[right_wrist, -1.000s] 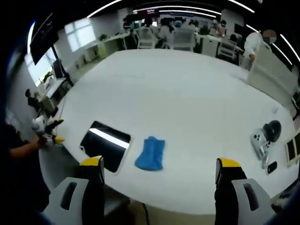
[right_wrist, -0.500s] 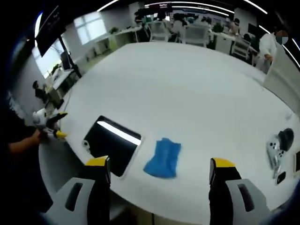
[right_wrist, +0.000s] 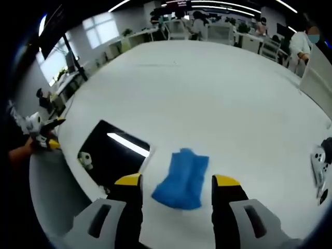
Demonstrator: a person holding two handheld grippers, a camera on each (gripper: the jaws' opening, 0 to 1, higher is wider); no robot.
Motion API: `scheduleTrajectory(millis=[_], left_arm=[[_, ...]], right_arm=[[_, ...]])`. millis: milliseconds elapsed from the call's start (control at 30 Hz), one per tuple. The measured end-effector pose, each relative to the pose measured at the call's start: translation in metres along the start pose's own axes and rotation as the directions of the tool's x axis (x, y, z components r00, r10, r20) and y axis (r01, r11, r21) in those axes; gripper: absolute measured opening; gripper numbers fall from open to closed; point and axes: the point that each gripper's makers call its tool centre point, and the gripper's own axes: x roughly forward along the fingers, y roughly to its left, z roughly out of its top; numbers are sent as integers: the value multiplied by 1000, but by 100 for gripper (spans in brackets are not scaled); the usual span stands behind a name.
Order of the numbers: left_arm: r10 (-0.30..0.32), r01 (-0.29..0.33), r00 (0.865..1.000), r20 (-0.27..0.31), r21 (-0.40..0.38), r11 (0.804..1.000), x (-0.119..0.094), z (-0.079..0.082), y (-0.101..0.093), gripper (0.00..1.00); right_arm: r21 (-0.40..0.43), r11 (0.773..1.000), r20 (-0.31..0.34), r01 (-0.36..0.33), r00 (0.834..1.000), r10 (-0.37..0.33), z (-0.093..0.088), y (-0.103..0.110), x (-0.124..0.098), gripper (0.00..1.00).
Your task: Wipe the mirror surface with the cleaning cloth until all visible marks leave the cleaned area.
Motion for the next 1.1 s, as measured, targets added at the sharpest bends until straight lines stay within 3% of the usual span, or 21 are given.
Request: scheduleTrajectory(millis=[100,367,633,767,1000,1100], left_arm=[[2,-2,1000,-3,-4,1000,0,-1,0,100],[4,-4,1000,-5,-7,1000,0,-1,1,99],[-1,2,1000,-16,7,1000,2,-2,-1,99],[3,-3,1000,-13,-3,1000,2,-3,1,99],[8,-8,1000,-4,-9,1000,1,-3,2,99],[4,-4,1000,-11,-1,1000,2,-3,1,99]], right_arm=[[-13,999,-17,40,999,-40,-6,-7,10,40],[-32,999,-47,37,998,-38,-17,-3,30,24],[-29,998,-70,62,996,-64,-29,-6,47,16],[-28,994,-58,104,993,-105,-29,-10,49,6],[-7,995,-53,95,994,-96,-29,-6,52,2],[170,981,-62,92,995,-82,-30,-7,51,1]])
